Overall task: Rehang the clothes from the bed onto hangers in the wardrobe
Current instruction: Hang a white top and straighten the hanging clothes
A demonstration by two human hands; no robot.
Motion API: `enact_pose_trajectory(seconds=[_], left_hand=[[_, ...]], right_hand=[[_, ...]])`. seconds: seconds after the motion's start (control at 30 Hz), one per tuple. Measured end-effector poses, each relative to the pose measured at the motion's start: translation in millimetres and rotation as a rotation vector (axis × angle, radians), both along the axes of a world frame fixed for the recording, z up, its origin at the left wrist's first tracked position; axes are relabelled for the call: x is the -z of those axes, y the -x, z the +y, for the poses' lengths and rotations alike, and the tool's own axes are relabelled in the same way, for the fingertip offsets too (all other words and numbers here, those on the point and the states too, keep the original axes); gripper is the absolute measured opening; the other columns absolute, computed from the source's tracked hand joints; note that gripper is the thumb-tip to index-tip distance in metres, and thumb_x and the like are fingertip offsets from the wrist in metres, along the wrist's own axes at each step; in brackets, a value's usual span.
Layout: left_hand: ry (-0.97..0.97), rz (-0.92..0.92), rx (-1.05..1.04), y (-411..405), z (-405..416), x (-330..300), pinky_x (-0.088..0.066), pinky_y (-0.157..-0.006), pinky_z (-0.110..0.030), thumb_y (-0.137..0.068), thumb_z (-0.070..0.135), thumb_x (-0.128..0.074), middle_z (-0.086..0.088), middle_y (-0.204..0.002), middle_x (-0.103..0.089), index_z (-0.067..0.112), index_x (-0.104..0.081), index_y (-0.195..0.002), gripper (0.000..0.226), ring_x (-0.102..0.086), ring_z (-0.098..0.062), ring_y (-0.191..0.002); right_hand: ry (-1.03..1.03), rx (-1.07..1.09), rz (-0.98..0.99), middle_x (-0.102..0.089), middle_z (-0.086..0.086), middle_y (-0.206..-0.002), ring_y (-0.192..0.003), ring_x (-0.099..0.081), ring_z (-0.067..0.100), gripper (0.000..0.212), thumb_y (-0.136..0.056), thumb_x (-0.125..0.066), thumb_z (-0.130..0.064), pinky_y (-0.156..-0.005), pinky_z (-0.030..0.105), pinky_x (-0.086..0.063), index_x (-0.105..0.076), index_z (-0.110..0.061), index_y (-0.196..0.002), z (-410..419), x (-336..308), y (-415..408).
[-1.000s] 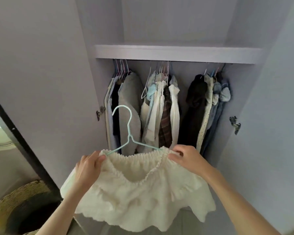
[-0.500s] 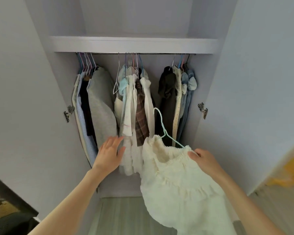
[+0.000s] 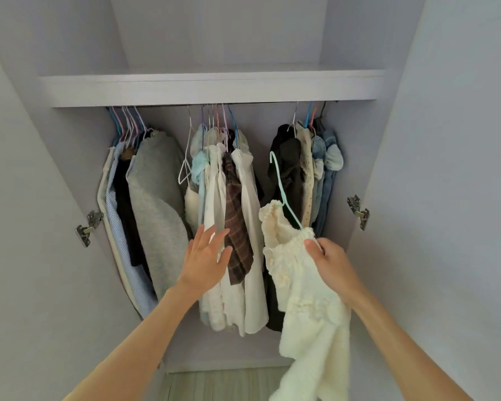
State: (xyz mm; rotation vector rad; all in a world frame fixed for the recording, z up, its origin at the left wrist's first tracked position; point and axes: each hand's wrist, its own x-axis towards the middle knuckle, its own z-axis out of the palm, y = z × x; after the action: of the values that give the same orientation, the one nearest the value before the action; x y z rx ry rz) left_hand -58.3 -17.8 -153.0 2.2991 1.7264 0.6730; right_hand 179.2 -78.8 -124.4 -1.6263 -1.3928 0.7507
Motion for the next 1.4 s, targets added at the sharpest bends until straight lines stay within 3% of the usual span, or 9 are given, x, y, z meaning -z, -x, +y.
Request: enact_pose_trajectory(seconds=[0.2, 0.53, 0.67, 0.83, 0.93, 1.03, 1.2, 1.3, 1.4], left_hand=[[-0.002, 0.154, -0.029, -34, 100, -24, -0.005, -0.115, -0.046, -0.099, 0.033, -0.034, -0.002, -0.156, -0.01, 0.026, -0.026, -0.145, 0.047, 0.005, -0.023, -0.144], [-0.073, 0.571, 0.014, -92, 206, -27, 0.007, -0.113, -0.052, -0.101, 0.036, -0.021, 0.0, -0.157, 0.007, 0.033, -0.007, -0.147, 0.048, 0.017, -0.027, -0.142], [-0.116, 0.661, -0.08, -85, 232, -20, 0.007, -0.114, -0.053, -0.1, 0.039, -0.021, -0.004, -0.157, 0.001, 0.03, -0.014, -0.147, 0.048, 0.013, -0.03, -0.142], [-0.287, 0.593, -0.124, -64, 237, -11, 0.004, -0.112, -0.054, -0.099, 0.035, -0.033, -0.007, -0.148, -0.028, 0.022, -0.035, -0.142, 0.045, -0.006, -0.031, -0.143], [-0.386, 0.528, -0.107, -53, 244, -11, -0.018, -0.107, -0.061, -0.087, 0.026, -0.061, -0.012, -0.126, -0.053, 0.017, -0.059, -0.121, 0.035, -0.033, -0.036, -0.134], [-0.45, 0.442, -0.082, -44, 249, -13, -0.03, -0.101, -0.062, -0.074, 0.011, -0.074, -0.013, -0.115, -0.054, 0.012, -0.064, -0.11, 0.037, -0.041, -0.038, -0.128], [-0.419, 0.381, 0.025, -28, 248, -6, -0.027, -0.104, -0.061, -0.075, 0.012, -0.072, -0.009, -0.125, -0.045, 0.015, -0.063, -0.109, 0.035, -0.031, -0.036, -0.132], [-0.376, 0.337, 0.109, -19, 248, -3, -0.033, -0.103, -0.06, -0.089, 0.021, -0.052, -0.009, -0.133, -0.046, 0.016, -0.061, -0.114, 0.027, -0.033, -0.034, -0.134], [-0.365, 0.307, 0.179, -10, 247, -7, -0.03, -0.107, -0.055, -0.093, 0.03, -0.034, -0.007, -0.135, -0.047, 0.017, -0.061, -0.115, 0.038, -0.032, -0.029, -0.135]], right_hand=[[-0.007, 0.052, 0.059, -0.026, -0.003, -0.06, -0.052, -0.023, 0.011, 0.04, -0.097, -0.044, -0.023, -0.043, 0.015, -0.029, -0.025, -0.015, -0.063, 94, -16, -13], [0.015, -0.002, 0.001, -0.033, -0.002, -0.062, -0.055, -0.03, 0.009, 0.035, -0.096, -0.044, -0.024, -0.048, 0.02, -0.027, -0.032, -0.012, -0.066, 197, -11, -28], [0.003, -0.017, 0.003, -0.035, -0.002, -0.063, -0.056, -0.033, 0.009, 0.034, -0.096, -0.044, -0.026, -0.052, 0.023, -0.028, -0.035, -0.014, -0.066, 220, -10, -30], [-0.138, -0.01, 0.086, -0.034, -0.005, -0.062, -0.053, -0.031, 0.006, 0.035, -0.097, -0.044, -0.024, -0.049, 0.016, -0.031, -0.035, -0.017, -0.064, 244, -34, -18], [-0.241, -0.011, 0.099, -0.033, -0.005, -0.061, -0.049, -0.029, 0.005, 0.035, -0.098, -0.043, -0.022, -0.045, 0.012, -0.031, -0.033, -0.017, -0.064, 265, -54, -4], [-0.292, 0.003, 0.064, -0.037, -0.005, -0.063, -0.054, -0.034, 0.005, 0.034, -0.098, -0.043, -0.023, -0.048, 0.011, -0.033, -0.037, -0.017, -0.065, 296, -64, 11], [-0.246, 0.043, 0.024, -0.042, -0.003, -0.068, -0.069, -0.045, 0.015, 0.024, -0.098, -0.041, -0.025, -0.065, 0.027, -0.035, -0.044, -0.007, -0.082, 336, -60, 38], [-0.168, 0.079, -0.022, -0.058, 0.016, -0.094, -0.091, -0.055, 0.03, 0.026, -0.099, -0.04, -0.025, -0.08, 0.036, -0.043, -0.051, -0.001, -0.099, 346, -51, 49], [-0.119, 0.1, -0.094, -0.058, 0.025, -0.109, -0.102, -0.056, 0.038, 0.034, -0.099, -0.04, -0.024, -0.083, 0.039, -0.044, -0.048, 0.005, -0.114, 345, -36, 56]])
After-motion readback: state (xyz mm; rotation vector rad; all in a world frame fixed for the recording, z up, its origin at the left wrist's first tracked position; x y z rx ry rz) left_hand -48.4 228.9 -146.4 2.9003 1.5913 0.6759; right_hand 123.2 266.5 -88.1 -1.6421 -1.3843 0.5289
